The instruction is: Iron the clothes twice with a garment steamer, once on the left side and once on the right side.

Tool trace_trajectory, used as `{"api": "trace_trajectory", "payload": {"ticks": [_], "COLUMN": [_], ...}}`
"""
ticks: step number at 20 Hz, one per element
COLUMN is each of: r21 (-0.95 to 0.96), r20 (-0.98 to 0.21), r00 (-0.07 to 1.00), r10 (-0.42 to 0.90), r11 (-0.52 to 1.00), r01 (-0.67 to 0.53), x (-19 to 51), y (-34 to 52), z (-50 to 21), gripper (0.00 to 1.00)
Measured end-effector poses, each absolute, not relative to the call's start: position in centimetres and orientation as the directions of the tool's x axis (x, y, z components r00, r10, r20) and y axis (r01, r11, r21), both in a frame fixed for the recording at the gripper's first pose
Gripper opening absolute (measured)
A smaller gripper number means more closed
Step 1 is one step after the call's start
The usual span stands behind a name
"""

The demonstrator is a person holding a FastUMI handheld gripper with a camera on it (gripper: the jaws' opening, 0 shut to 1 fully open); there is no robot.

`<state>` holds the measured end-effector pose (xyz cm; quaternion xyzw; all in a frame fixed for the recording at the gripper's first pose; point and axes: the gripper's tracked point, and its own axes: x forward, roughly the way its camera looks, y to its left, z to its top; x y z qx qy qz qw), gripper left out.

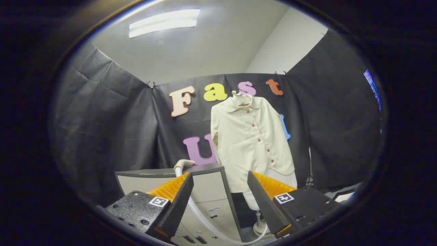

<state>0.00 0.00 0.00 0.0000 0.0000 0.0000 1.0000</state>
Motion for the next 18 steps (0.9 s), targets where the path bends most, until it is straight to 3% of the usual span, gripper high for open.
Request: {"api": "trace_trajectory", "payload": {"ticks": [18], "r21": [-0.023], "r20": [-0.042], "r00": [0.998], "r10": [0.043], "r11": [0.999], "r01": [-0.044], "x": [0.9], "y": [1.2], "z": [0.1], "gripper": [0.96]}}
